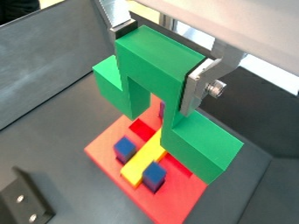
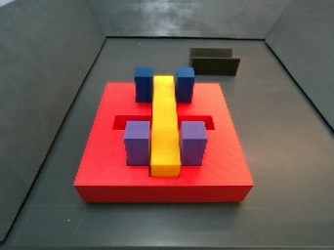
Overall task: Pick up the green object. Move up. Move to above the board. Insert the green object.
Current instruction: Move to above the board, then insert the green object.
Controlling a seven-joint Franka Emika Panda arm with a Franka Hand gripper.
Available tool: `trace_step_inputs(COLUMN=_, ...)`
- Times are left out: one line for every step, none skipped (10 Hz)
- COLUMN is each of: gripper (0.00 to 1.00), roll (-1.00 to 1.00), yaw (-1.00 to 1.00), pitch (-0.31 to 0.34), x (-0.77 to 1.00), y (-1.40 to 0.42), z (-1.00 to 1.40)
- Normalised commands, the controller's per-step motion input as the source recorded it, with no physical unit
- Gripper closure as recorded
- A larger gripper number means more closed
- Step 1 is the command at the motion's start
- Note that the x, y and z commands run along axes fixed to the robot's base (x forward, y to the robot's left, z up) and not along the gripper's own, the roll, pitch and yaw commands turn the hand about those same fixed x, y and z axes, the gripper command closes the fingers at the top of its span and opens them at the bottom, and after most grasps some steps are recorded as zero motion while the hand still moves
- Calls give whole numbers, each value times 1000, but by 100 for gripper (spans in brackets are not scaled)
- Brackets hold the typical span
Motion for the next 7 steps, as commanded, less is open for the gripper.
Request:
trace_step_inputs(gripper=100, roll=40, yaw=8, pitch=111, x=183, y=-279, z=62)
trace_step_inputs(gripper=100, roll=0, yaw=0, pitch=0, x=0, y=-29, z=-6)
trace_step_inputs(gripper=100, roll=-41, yaw=0, pitch=-19, x=0, y=-109, z=-151)
trace_step_inputs(gripper=100, roll=-51, yaw=-14, pitch=-101, x=40, y=-417, z=-609)
trace_step_inputs(gripper=100, roll=0, yaw=-3, pitch=-156, x=0, y=-614, z=-897)
trace_step_inputs(gripper=100, roll=0, yaw=0, pitch=-140, x=0, y=-706, z=-963)
trace_step_inputs(gripper=100, roll=93, yaw=-17, pitch=-107, x=0, y=-646, z=-1000)
